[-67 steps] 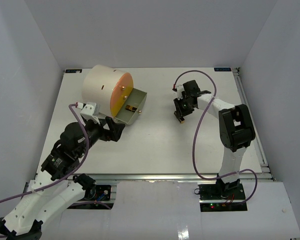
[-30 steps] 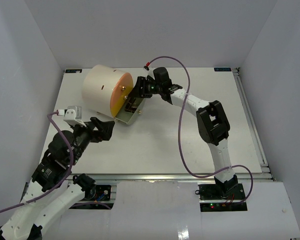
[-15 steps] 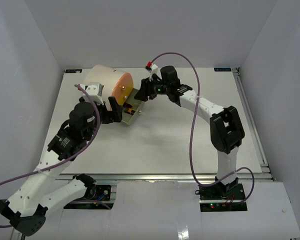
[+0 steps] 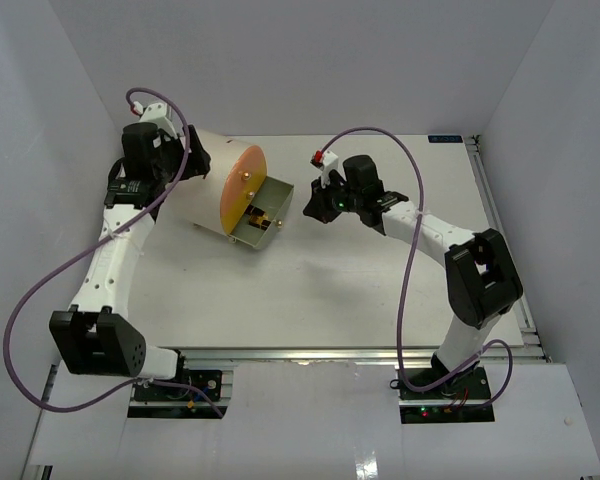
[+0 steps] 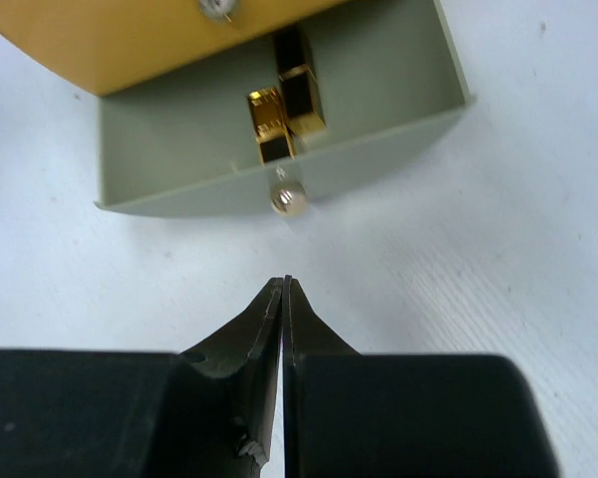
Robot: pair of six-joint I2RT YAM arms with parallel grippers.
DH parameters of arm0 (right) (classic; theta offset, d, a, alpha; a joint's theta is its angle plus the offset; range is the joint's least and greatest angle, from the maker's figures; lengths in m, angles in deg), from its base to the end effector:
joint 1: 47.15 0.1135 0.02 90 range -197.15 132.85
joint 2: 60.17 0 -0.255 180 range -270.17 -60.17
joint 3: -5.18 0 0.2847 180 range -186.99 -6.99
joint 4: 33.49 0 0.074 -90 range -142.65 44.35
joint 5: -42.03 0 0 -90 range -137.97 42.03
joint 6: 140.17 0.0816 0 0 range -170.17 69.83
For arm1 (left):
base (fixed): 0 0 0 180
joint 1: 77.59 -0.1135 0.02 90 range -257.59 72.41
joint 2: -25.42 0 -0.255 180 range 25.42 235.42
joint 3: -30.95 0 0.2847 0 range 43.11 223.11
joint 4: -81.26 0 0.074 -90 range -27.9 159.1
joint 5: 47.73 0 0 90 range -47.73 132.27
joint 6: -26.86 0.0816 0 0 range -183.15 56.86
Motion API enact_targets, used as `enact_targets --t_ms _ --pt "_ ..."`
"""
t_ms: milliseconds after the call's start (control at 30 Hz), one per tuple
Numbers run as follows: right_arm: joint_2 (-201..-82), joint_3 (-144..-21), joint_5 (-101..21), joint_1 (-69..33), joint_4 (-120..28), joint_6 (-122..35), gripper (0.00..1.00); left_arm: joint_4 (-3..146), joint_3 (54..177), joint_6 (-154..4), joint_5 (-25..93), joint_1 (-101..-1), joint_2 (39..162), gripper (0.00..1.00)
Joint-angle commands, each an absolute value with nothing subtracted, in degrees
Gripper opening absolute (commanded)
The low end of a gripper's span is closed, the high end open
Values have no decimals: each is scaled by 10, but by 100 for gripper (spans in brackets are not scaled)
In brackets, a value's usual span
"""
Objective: Organize the makeup
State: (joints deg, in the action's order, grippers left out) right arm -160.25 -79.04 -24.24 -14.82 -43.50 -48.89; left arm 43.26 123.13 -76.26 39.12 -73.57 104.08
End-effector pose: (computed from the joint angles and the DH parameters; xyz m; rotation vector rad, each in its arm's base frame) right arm 0.3815 0.2803 0.2219 -0.8100 1.9061 0.7849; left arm 0.3869 -0.0317 0.3657 -0.1237 2.0021 -0.2468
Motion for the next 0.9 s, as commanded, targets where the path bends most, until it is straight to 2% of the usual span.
enact_targets --t_ms 0,267,433,567,867 --pt "-1617 -788 -304 -149 -434 -471 8 460 1270 -752 332 -798 1076 88" --pt "-1731 -851 -324 -148 -456 -413 8 497 1305 -724 332 -830 1150 89" --pt "-1796 -904 -297 -146 -477 -374 8 496 1318 -696 283 -834 1188 90" --pt "-1853 -970 -272 -139 -476 -332 8 507 1293 -679 210 -835 1200 90" --pt "-1954 -1124 -206 -104 -419 -204 8 533 1228 -658 132 -835 1216 89"
